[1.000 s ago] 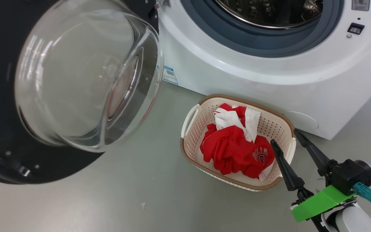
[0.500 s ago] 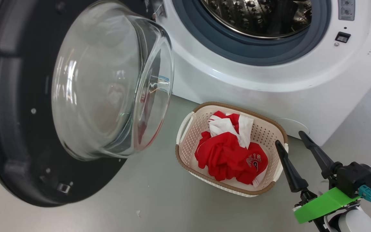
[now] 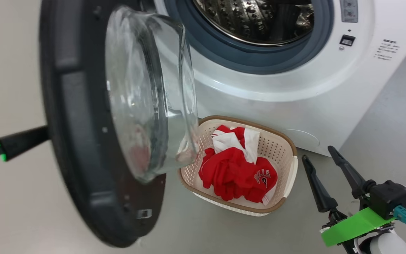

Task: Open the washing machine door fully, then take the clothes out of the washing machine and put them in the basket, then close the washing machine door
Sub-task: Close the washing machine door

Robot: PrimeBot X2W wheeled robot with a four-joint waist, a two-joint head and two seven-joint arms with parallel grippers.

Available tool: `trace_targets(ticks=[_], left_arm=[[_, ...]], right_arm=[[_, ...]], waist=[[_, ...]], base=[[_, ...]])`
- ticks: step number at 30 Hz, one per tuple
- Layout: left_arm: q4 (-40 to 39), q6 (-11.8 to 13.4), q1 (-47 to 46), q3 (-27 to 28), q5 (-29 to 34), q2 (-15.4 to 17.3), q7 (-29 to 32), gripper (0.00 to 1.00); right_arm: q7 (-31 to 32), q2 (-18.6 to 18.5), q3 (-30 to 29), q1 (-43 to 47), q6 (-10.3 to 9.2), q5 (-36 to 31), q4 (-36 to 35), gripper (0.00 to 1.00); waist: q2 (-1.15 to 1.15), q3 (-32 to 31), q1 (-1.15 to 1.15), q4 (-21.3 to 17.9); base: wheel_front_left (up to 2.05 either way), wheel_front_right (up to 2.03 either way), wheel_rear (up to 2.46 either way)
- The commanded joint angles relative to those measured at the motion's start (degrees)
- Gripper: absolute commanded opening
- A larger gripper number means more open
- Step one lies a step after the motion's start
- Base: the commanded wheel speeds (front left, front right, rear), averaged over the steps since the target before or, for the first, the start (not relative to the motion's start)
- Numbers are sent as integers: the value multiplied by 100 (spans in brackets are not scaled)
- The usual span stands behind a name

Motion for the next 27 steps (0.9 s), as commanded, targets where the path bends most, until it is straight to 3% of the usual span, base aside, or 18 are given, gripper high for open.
trace_targets(ticks=[1,16,27], left_arm=[[-298,-39,-85,153,-70,228,3,0],[-992,-40,-513,-677,403,-665,-983,0],[-551,-40,-1112,-1263,979,-841,-2180,0]], right_arm=[[-37,-26,67,29,36,-34,-175,100],[-37,137,-182,2,36,-67,-270,100],[-37,308,-256,-191,36,-70,-311,100]], waist=[[0,-17,0,-101],[0,171,0,-842],[0,418,0,-1554]], base=[[0,0,0],[0,0,0],[0,0,0]])
